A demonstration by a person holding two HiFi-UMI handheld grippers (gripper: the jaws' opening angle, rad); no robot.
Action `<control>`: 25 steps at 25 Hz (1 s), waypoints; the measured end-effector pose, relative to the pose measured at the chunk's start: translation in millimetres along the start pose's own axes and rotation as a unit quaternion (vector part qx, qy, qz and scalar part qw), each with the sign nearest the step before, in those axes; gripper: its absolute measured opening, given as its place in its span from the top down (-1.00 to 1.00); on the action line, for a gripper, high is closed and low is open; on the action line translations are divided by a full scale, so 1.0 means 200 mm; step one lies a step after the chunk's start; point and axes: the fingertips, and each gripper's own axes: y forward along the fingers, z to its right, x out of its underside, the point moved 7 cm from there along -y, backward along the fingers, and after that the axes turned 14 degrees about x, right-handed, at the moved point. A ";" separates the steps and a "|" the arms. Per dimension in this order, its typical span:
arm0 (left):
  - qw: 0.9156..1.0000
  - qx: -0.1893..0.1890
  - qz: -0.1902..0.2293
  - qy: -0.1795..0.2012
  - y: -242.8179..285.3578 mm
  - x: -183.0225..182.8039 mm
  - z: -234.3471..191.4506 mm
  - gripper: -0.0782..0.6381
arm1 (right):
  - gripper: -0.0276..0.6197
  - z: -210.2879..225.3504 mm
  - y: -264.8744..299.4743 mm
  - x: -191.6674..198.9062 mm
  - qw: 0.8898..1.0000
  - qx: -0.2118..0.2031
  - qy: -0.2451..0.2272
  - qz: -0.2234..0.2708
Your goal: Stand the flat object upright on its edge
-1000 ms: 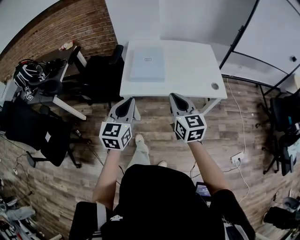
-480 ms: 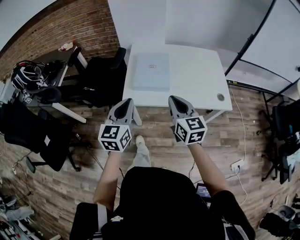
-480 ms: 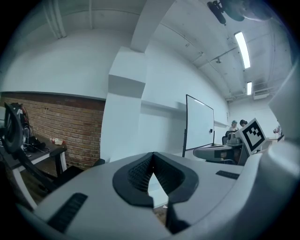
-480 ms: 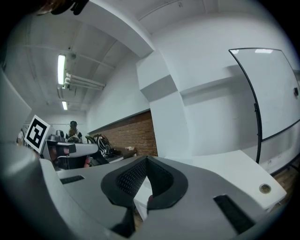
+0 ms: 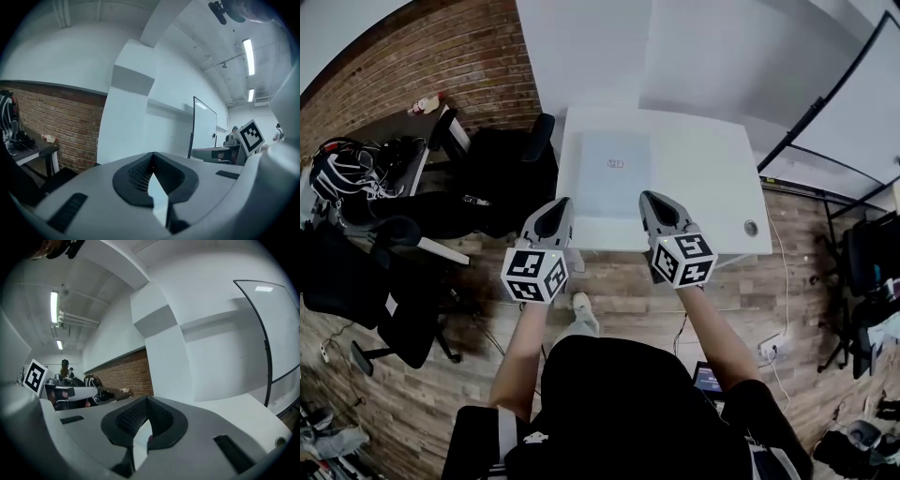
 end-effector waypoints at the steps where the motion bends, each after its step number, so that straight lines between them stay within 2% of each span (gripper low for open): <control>1: 1.000 0.004 -0.001 -0.002 0.03 -0.01 -0.05 0.75 | 0.79 0.00 0.05 -0.01 1.000 0.003 0.000 -0.001; 16: 0.998 0.041 -0.022 -0.037 0.33 -0.02 -0.68 0.75 | 0.79 0.01 0.69 -0.03 0.998 0.050 0.008 -0.045; 19: 0.997 0.060 -0.021 -0.050 0.37 -0.01 -0.76 0.75 | 0.79 0.02 0.77 -0.01 0.996 0.063 0.014 -0.055; 25: 0.993 0.080 -0.047 -0.070 0.43 0.11 -0.86 0.75 | 0.79 0.04 0.87 0.11 0.993 0.078 0.023 -0.088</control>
